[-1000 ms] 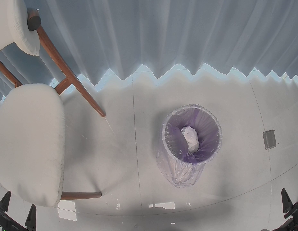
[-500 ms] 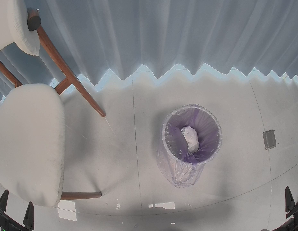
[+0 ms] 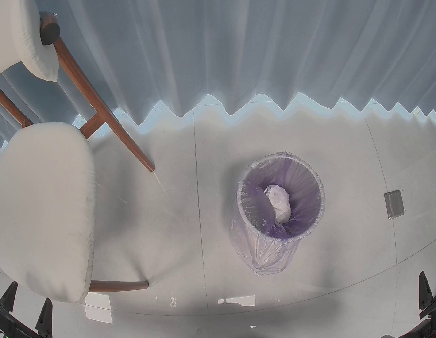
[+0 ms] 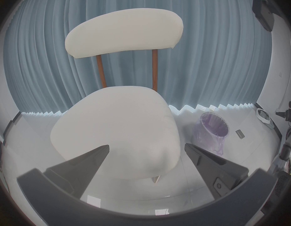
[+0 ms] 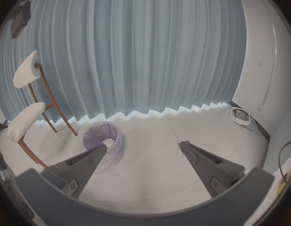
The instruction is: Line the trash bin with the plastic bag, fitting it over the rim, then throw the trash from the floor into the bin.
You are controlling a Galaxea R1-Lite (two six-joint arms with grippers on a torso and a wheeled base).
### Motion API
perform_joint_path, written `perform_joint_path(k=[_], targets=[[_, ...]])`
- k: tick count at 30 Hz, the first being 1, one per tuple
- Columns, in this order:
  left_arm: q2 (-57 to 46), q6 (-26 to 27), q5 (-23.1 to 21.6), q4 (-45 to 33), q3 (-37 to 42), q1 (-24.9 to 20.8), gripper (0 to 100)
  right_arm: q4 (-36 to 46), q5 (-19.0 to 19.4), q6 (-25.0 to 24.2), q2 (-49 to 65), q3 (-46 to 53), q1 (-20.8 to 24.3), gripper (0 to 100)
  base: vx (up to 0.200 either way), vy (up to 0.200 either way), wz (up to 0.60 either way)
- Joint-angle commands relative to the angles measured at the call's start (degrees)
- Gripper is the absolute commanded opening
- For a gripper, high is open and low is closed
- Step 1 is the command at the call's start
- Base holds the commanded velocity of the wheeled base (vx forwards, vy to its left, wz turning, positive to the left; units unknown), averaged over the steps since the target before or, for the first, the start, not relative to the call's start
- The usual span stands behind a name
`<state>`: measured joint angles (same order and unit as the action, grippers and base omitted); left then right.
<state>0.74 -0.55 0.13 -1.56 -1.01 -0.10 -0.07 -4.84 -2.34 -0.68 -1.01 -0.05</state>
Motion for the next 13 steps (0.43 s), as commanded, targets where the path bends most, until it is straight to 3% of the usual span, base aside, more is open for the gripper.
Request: perform_joint_path(k=[1, 13], targets=[[-0.7, -0.7, 0.7, 0.5, 0.4, 0.0, 100, 0.0, 0.0, 0.1, 0.7, 1.0, 0.0, 100, 0.000, 0.000, 0.00], [-0.7, -0.8, 0.7, 1.4, 0.7, 0.0, 100, 0.1, 0.2, 1.2, 0.7, 1.0, 0.0, 100, 0.000, 0.000, 0.00]])
